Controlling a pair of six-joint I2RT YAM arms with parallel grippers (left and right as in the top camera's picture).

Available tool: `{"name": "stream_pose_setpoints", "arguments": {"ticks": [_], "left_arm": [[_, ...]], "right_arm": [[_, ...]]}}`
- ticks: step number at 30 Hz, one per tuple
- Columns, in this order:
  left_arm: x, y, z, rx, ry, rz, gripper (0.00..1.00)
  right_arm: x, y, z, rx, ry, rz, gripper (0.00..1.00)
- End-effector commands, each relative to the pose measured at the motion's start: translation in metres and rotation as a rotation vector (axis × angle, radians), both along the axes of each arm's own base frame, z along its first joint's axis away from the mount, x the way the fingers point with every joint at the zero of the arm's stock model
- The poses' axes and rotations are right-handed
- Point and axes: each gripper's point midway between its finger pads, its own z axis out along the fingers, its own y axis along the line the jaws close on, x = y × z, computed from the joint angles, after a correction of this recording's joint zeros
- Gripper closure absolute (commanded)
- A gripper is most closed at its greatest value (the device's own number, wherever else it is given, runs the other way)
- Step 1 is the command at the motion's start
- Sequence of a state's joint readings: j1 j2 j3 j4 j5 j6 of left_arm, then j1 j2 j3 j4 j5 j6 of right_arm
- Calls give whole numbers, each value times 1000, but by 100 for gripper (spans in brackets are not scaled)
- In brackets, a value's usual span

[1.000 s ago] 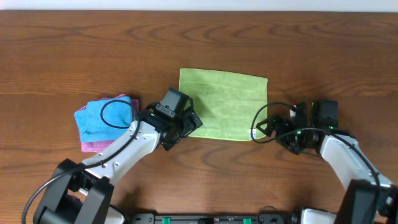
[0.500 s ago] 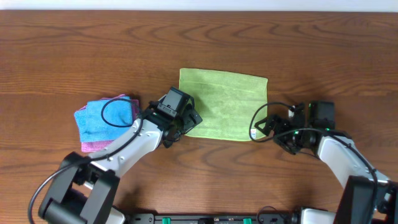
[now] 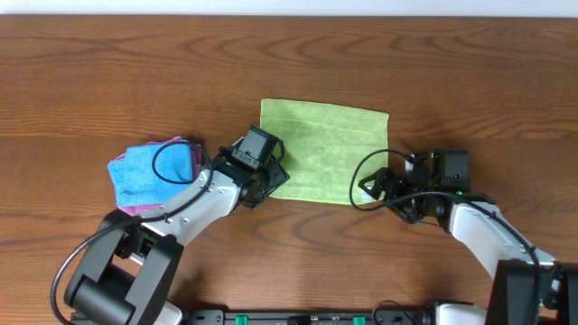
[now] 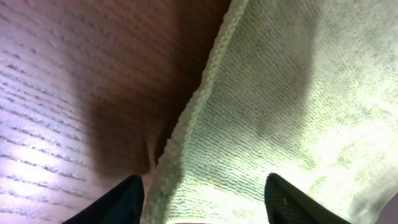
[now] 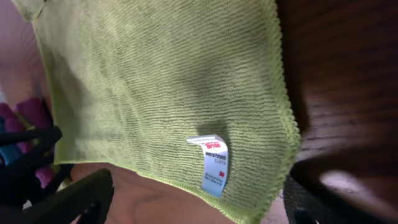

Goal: Fold the cloth
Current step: 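Move both grippers to the green cloth's near corners and grasp them, then lift the near edge with both grippers and fold it toward the far edge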

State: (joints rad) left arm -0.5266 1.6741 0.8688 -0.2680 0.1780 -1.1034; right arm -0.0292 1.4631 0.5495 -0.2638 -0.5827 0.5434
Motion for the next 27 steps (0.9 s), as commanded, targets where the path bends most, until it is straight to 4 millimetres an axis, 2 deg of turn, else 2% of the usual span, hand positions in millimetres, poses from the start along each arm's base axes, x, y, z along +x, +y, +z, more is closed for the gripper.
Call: {"name": "stream_pose_setpoints", "arguments": {"ticks": [1, 2, 3, 4, 8, 11, 14, 15, 16, 17, 23, 27], "left_arm": [[0, 4, -7, 22, 4, 6, 38], [0, 4, -9, 24, 7, 6, 41], [0, 4, -11, 26, 10, 6, 53], [1, 4, -14, 27, 14, 6, 59], [-2, 2, -23, 25, 38, 0, 65], [-2, 2, -23, 26, 40, -1, 77], [-2, 2, -24, 27, 39, -6, 93], [-2, 2, -23, 29, 36, -14, 94], [-2, 2, -24, 32, 34, -23, 94], [-2, 2, -24, 34, 31, -33, 94], [-5, -2, -23, 29, 23, -110, 94], [-14, -1, -25, 31, 54, -142, 94]], "right_arm": [[-14, -5, -18, -50, 71, -30, 18], [-15, -6, -18, -59, 73, -34, 22], [-15, -8, -20, -70, 75, -38, 24], [-15, -10, -21, -84, 77, -43, 26], [-14, -14, -22, -103, 78, -51, 34], [-14, -15, -23, -113, 78, -55, 40], [-14, -16, -24, -120, 78, -57, 57], [-14, -17, -24, -123, 77, -58, 69], [-14, -18, -24, -128, 78, -60, 96], [-14, -19, -25, -134, 78, -63, 99], [-13, -20, -25, -142, 73, -58, 99], [-16, -20, -26, -143, 82, -54, 99]]}}
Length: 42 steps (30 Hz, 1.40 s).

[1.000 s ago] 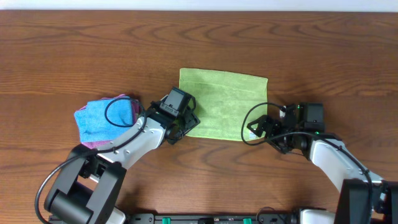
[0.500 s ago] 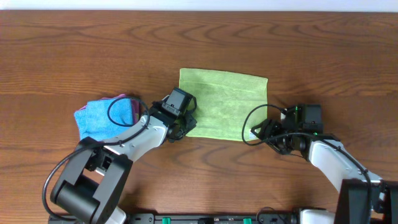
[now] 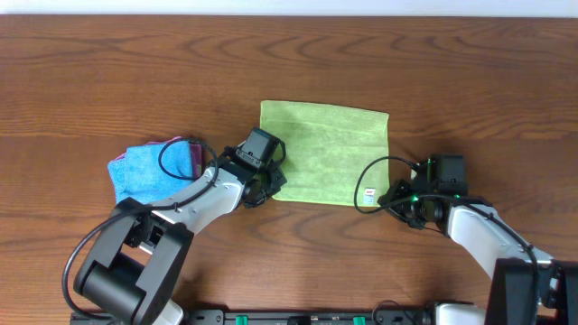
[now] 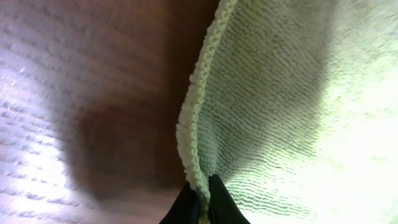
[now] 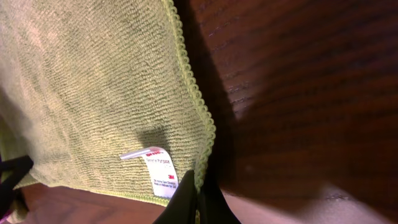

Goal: Fold the cloth
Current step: 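Lift the near edge with both grippers and fold it toward the far edge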

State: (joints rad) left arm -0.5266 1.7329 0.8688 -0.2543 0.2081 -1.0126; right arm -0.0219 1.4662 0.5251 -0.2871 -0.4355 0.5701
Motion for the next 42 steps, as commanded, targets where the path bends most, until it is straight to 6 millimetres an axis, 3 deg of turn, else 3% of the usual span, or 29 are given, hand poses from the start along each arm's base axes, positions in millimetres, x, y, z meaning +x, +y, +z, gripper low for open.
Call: {"name": "stream_pose_setpoints", "arguments": {"ticks": [1, 6, 18, 26, 31, 42], "left_arm": [[-12, 1, -7, 7, 42, -58, 94], [-25, 2, -2, -3, 85, -90, 94], [-57, 17, 31, 15, 141, -111, 94], [-69, 8, 51, -62, 154, -135, 94], [-63, 10, 61, -59, 100, -130, 94], [-30, 6, 69, -68, -42, -100, 94]], "right_arm": [[-7, 0, -5, -14, 27, 13, 99], [-20, 1, 0, -25, 49, 44, 99], [-44, 1, 34, -27, 30, 50, 99], [-60, 4, 62, -13, -26, 51, 99], [-51, 3, 81, -15, -133, 43, 99], [-14, -1, 79, -28, -212, 13, 99]]}}
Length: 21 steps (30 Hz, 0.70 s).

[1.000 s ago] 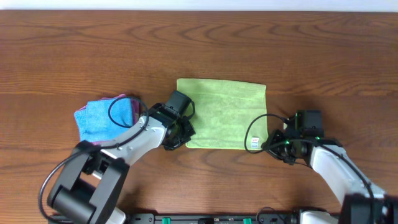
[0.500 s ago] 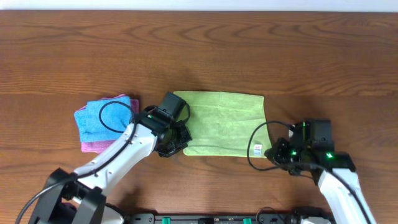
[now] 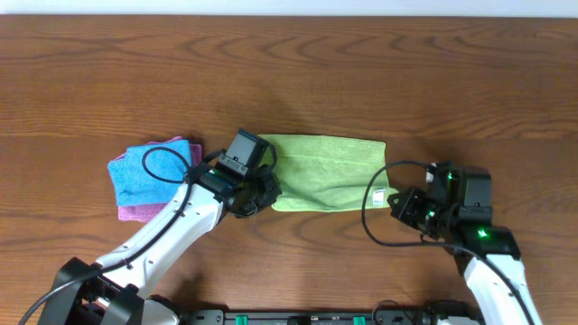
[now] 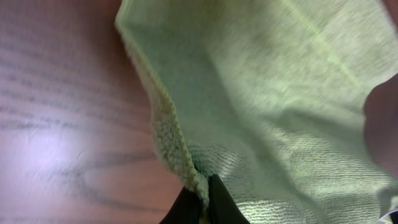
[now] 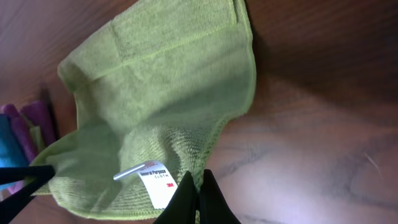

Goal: Fold the cloth
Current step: 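Lift the near edge with both grippers and fold it toward the far edge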

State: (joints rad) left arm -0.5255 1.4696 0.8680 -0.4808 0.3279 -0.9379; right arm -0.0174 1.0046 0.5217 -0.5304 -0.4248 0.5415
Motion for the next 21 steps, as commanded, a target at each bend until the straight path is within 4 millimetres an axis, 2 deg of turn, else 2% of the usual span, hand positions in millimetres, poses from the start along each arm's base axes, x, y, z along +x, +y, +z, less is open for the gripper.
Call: {"name": "stream_pose_setpoints", "arguments": {"ticks": [1, 9, 21], "left_arm": [[10, 9, 2, 33, -51, 22, 94], [40, 30, 2, 69, -124, 112, 94], [74, 28, -10, 49, -196, 151, 94]], "right_arm": [[6, 0, -6, -1, 16, -12, 99], [34, 0, -12, 15, -31, -36, 99], [59, 11, -18, 19, -80, -45, 99]]}}
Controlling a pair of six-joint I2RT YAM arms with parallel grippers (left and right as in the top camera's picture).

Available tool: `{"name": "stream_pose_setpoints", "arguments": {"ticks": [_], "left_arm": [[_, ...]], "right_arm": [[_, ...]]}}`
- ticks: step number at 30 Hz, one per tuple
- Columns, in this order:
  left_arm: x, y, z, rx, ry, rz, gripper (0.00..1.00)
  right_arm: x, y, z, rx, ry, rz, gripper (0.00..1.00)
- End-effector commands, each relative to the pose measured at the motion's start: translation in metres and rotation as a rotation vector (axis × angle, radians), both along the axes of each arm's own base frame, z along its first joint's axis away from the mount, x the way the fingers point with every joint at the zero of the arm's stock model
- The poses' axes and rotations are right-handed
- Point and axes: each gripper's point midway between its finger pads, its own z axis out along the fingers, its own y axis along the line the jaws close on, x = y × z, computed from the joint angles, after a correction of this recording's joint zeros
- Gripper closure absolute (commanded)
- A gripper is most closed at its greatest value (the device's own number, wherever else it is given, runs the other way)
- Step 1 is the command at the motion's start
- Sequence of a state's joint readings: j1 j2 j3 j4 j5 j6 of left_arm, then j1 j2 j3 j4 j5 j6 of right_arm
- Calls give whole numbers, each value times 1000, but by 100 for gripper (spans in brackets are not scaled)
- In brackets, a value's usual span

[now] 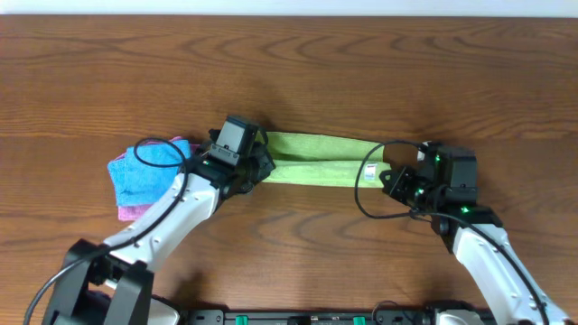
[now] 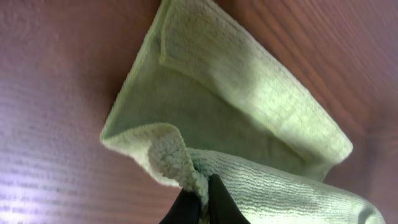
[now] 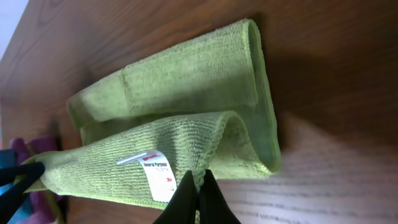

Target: Fold the cloth

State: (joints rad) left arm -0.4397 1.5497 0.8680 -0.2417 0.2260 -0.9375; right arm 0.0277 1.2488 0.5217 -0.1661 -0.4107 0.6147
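Note:
The green cloth lies as a narrow band across the table's middle, its near half raised and curled over the far half. My left gripper is shut on the cloth's near left corner. My right gripper is shut on the near right corner of the cloth, beside the white label. Both held corners hang over the lower layer, with the fold open like a loop.
A folded blue cloth lies on a pink one left of the left arm. Dark wood table all round, its far edge at the top of the overhead view.
Both grippers have moved away from me with their corners. The cloth's near half now arches farther over the far half, so the cloth looks narrower from above.
The green cloth lay flat as a rectangle, with both grippers open at its near corners. Then each gripper was shut on its corner. Later the near edge was raised and carried partway over, and now it hangs over the far half.

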Motion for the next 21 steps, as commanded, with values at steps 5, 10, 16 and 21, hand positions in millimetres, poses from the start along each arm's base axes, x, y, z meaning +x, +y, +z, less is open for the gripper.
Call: {"name": "stream_pose_setpoints", "arguments": {"ticks": [5, 10, 16, 21], "left_arm": [[25, 22, -14, 50, -39, 71, 94], [41, 30, -20, 38, -65, 104, 94], [55, 29, -24, 27, -103, 117, 94], [62, 29, -25, 29, -129, 126, 94]], "right_arm": [[14, 2, -11, -11, -2, -35, 99], [26, 0, -16, -10, -18, -61, 99], [38, -4, -21, -32, -22, -80, 99], [46, -4, -24, -36, -31, -85, 99]]}}
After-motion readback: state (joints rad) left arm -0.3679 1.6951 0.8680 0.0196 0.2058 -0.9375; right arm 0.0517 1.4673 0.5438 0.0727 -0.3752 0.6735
